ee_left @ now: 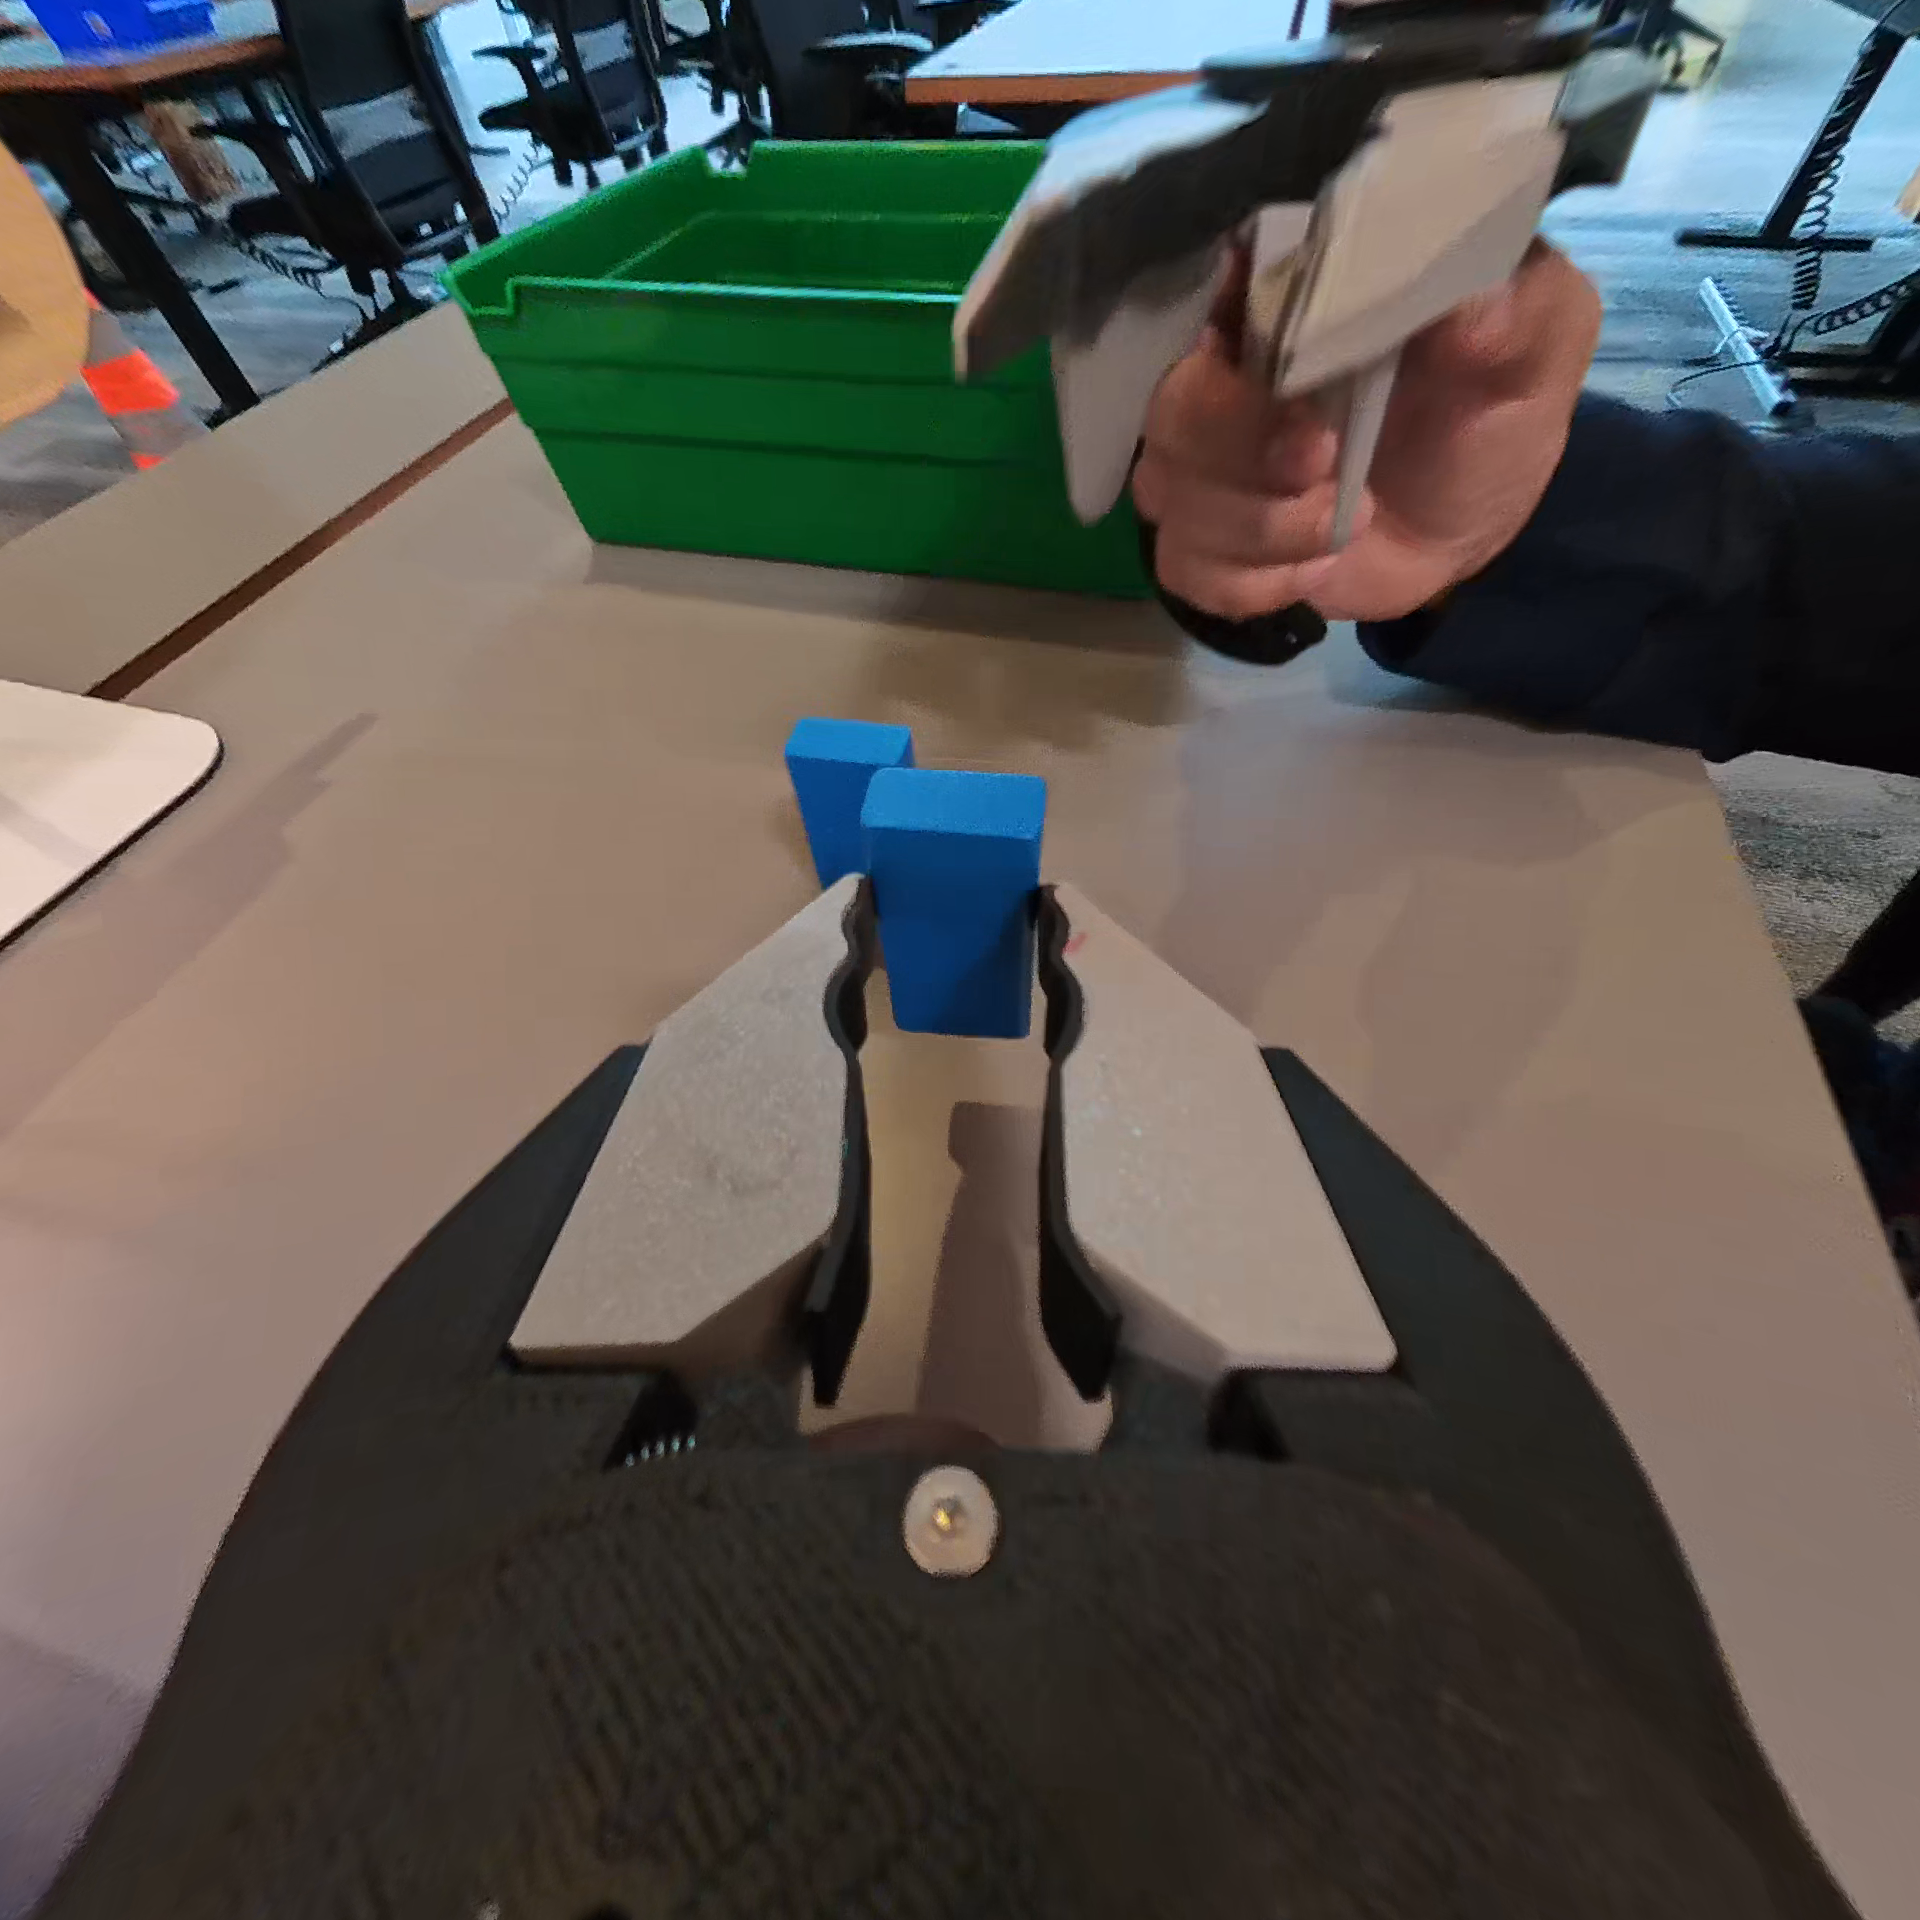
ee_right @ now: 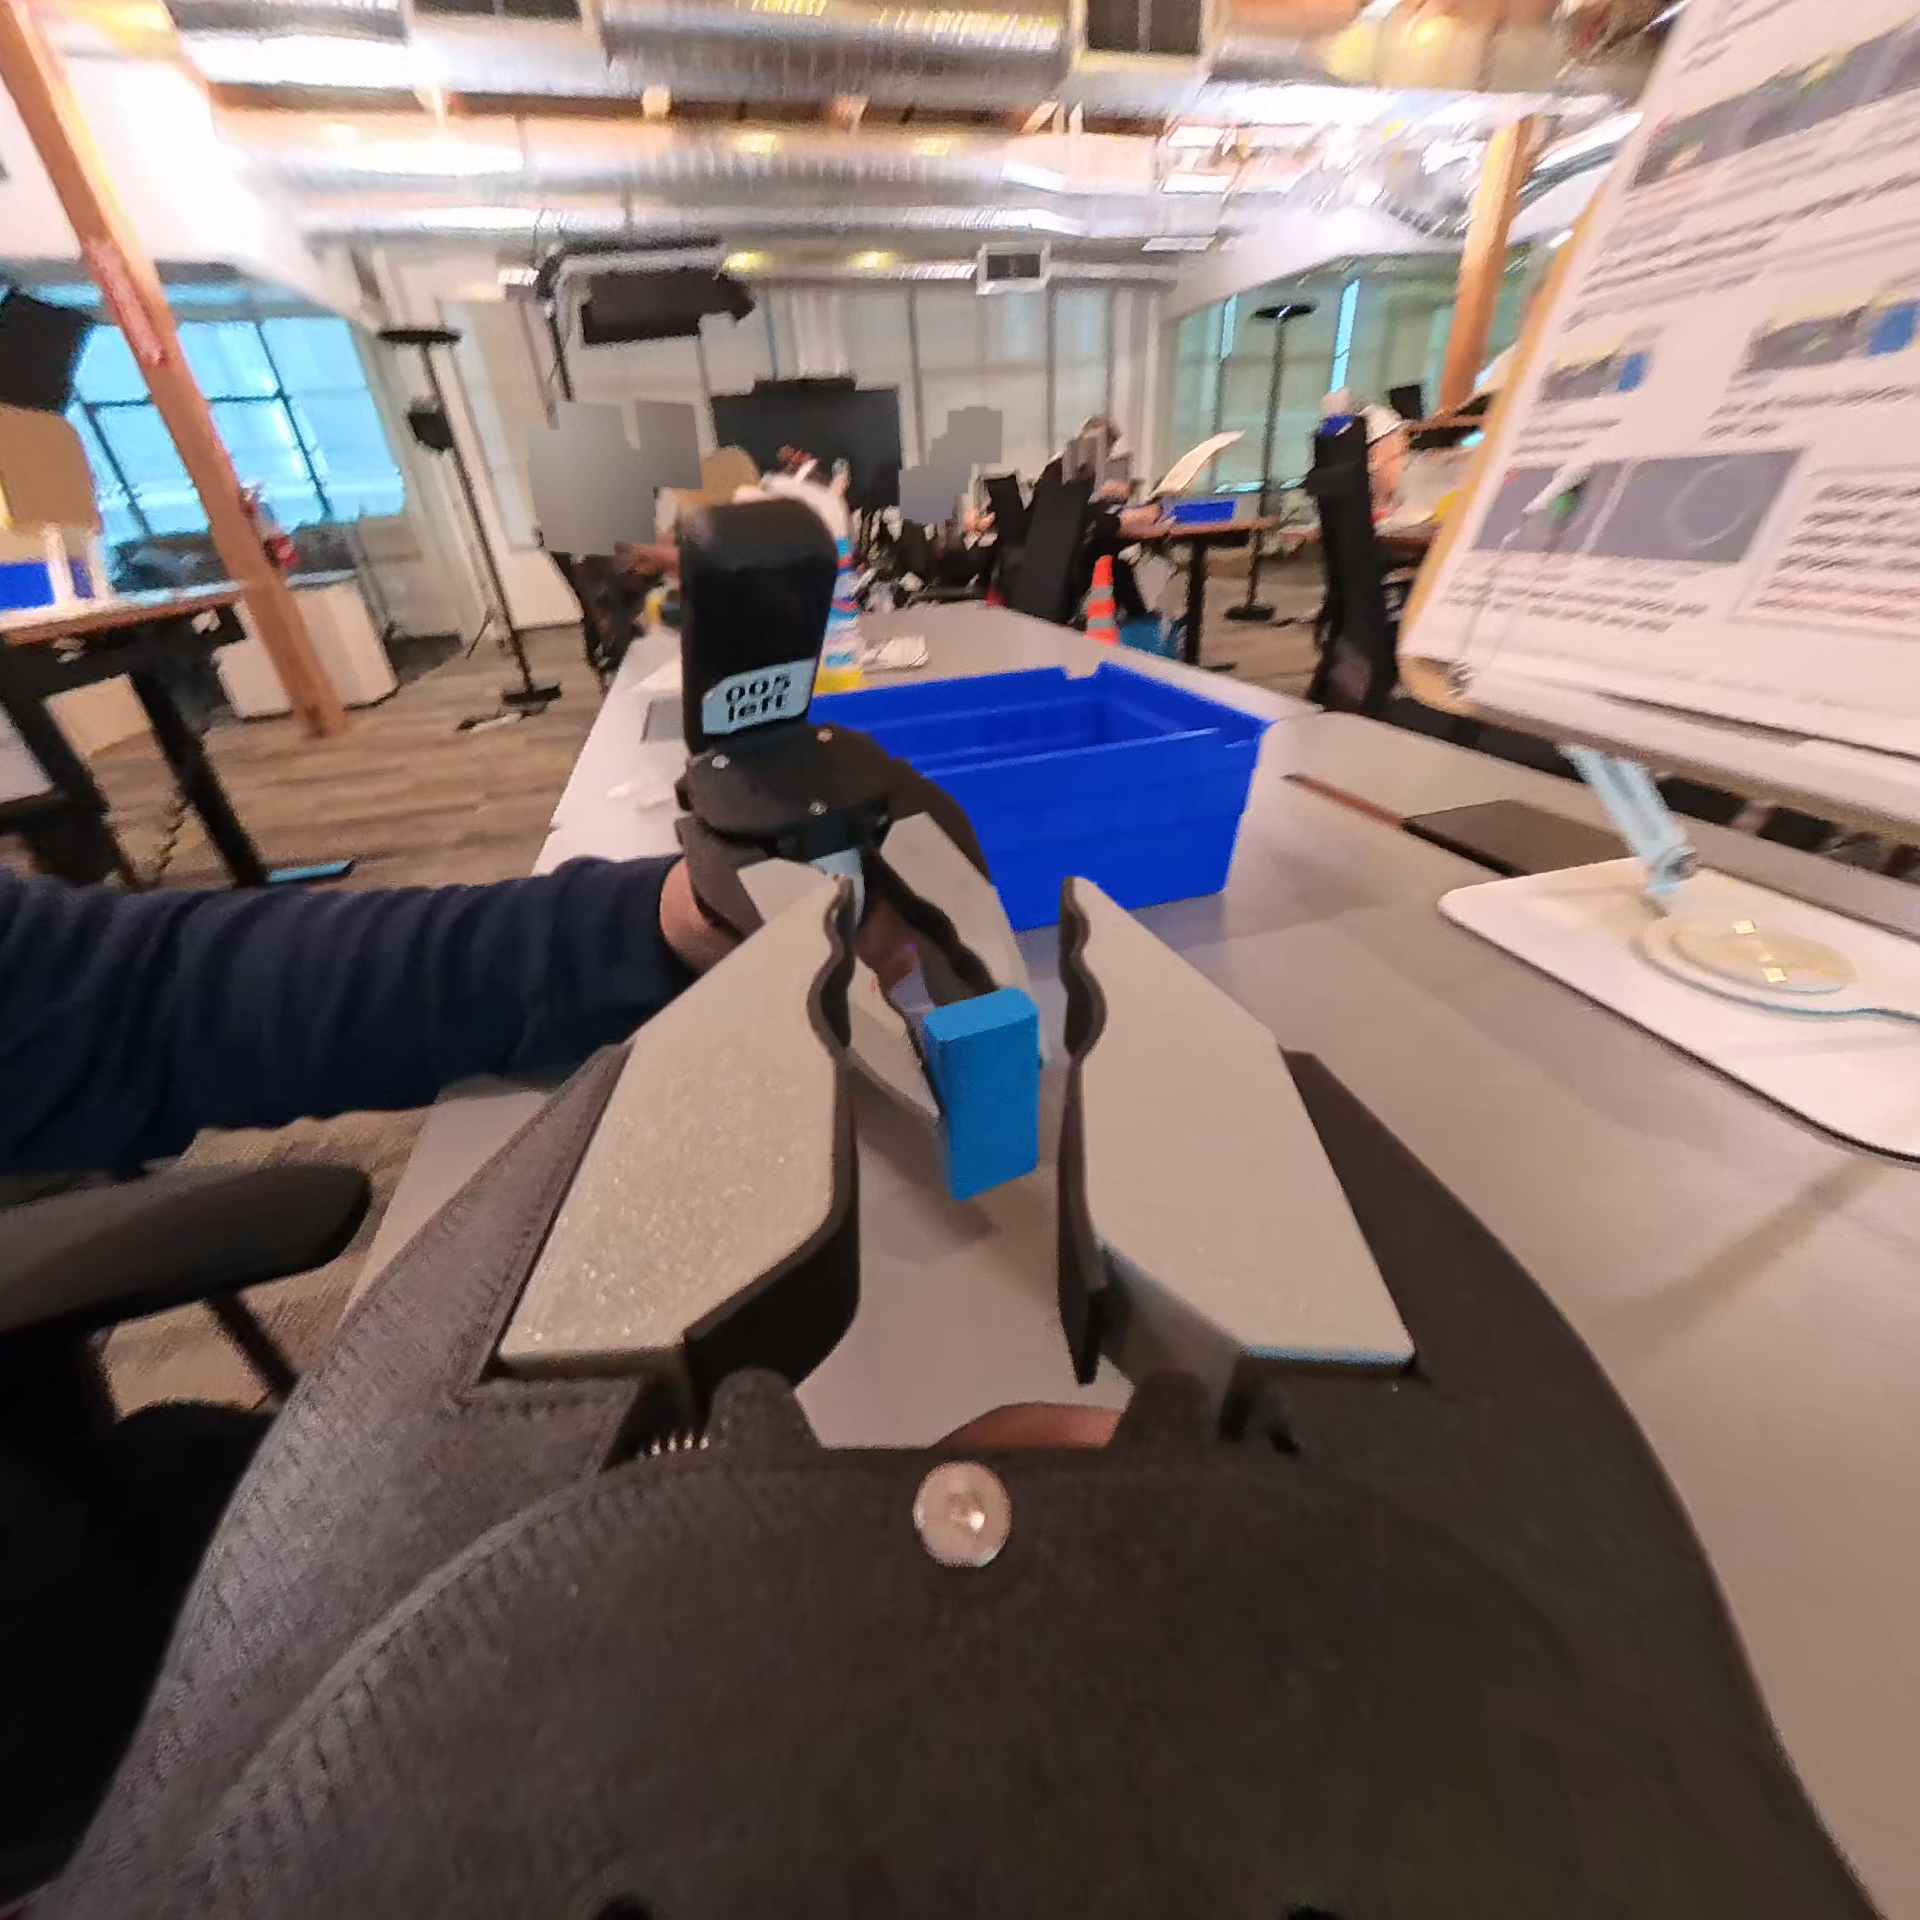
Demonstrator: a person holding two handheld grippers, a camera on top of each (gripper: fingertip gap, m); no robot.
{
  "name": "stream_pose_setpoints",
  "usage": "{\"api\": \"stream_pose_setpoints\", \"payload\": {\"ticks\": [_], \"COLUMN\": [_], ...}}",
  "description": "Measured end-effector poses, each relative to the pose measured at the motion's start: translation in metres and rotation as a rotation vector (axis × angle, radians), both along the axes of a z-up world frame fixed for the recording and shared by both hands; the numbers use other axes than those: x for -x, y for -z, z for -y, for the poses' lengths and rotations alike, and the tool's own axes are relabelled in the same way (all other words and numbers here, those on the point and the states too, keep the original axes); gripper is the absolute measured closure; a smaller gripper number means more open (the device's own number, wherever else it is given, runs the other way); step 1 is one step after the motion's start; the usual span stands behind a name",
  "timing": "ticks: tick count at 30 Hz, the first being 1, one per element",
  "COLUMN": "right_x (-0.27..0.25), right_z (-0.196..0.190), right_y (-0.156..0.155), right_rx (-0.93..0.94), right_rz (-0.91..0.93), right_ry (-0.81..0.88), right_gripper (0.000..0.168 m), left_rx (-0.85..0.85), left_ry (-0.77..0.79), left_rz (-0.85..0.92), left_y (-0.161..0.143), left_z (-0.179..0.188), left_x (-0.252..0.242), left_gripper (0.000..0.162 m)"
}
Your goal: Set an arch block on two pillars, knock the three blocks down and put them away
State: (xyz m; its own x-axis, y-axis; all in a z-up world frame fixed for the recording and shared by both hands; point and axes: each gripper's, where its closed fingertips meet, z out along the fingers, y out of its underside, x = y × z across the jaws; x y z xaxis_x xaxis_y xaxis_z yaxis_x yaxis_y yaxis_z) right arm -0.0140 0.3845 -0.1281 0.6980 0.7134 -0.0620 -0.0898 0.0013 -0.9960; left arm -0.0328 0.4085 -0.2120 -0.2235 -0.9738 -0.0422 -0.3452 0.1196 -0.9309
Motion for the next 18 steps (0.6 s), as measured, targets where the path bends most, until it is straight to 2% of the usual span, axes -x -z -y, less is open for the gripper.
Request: {"api": "stream_pose_setpoints", "payload": {"ticks": [4, 11, 18], "right_x": [-0.016, -0.013, -0.008], "right_z": [-0.001, -0.002, -0.004], "right_y": [-0.009, -0.006, 0.000], "right_rx": [-0.019, -0.004, 0.012], "right_rz": [-0.066, -0.058, -0.040], "right_ry": [0.042, 0.029, 0.017], "right_gripper": [0.135, 0.135, 0.136], "left_rx": [0.012, -0.047, -0.039], "left_ry": [0.036, 0.047, 0.019], "left_rz": [0.005, -0.099, -0.072], "left_y": [0.002, 0.028, 0.024], "left_z": [-0.012, -0.030, -0.045], "left_x": [-0.002, -0.015, -0.004], "left_gripper": [0.133, 0.134, 0.133]}}
